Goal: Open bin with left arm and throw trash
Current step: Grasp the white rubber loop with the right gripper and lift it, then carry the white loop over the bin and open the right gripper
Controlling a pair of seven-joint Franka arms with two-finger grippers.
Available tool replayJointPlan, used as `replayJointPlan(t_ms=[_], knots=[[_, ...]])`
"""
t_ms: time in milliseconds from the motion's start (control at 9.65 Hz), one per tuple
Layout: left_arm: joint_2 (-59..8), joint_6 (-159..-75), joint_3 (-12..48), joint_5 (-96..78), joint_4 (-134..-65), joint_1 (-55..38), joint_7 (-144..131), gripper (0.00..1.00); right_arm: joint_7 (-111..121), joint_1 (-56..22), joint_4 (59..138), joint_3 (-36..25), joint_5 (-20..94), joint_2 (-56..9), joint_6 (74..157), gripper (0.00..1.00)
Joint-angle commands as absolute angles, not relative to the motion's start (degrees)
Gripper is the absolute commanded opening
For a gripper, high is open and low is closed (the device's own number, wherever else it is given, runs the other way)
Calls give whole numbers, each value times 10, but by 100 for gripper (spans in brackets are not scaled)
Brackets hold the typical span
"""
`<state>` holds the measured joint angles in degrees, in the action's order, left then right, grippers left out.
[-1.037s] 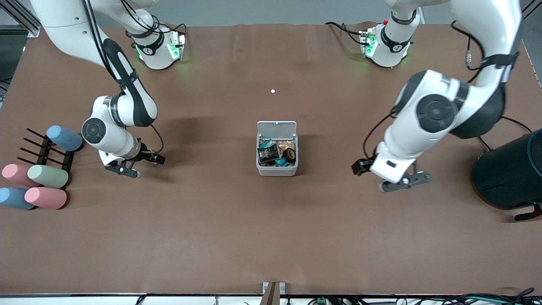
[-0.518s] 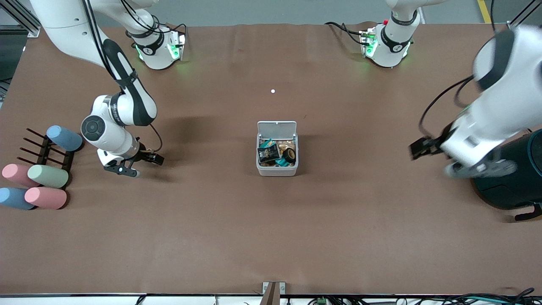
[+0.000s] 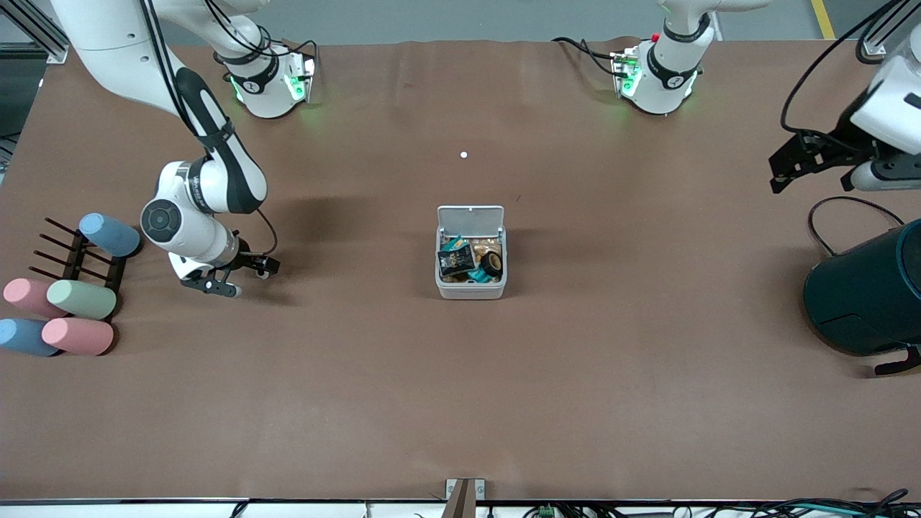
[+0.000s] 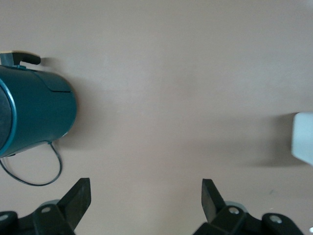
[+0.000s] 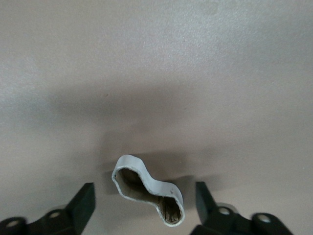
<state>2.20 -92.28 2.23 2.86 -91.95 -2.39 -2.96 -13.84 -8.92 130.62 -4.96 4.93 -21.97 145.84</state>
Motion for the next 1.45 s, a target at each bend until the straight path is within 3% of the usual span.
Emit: replayJointPlan(t_ms=[0, 207, 311, 518, 933, 1348], knots=[[28, -924, 4, 19, -922, -25, -4, 100, -135, -83, 1317, -46, 41, -222, 1467, 39], [22, -906, -7, 18, -916, -23, -4, 100, -135, -83, 1317, -46, 41, -223, 1465, 6], [19, -895, -6, 12, -914, -18, -10, 100, -141, -85, 1315, -45, 41, -222, 1462, 1], [1, -895, -6, 11, -891, -19, -13, 100, -198, -92, 1290, -43, 52, -209, 1404, 0], [-25, -895, -7, 4, -863, 1, -3, 100, -507, -192, 1073, -19, 84, -199, 1182, 0], [-25, -892, -7, 3, -865, 1, -3, 100, -748, -335, 901, -20, 122, -235, 1179, 1]])
